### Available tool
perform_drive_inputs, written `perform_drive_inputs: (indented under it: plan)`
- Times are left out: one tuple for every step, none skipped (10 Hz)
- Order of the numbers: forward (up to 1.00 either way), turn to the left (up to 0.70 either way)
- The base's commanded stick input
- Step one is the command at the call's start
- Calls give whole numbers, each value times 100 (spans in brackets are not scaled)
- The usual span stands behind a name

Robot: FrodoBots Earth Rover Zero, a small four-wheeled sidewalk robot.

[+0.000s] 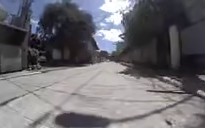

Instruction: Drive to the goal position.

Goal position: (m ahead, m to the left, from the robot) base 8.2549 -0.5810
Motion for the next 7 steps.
perform_drive_inputs:
  plan:
    - [100,0]
    - [100,0]
    - [100,0]
    - [100,0]
    - [100,0]
    - [100,0]
    - [100,0]
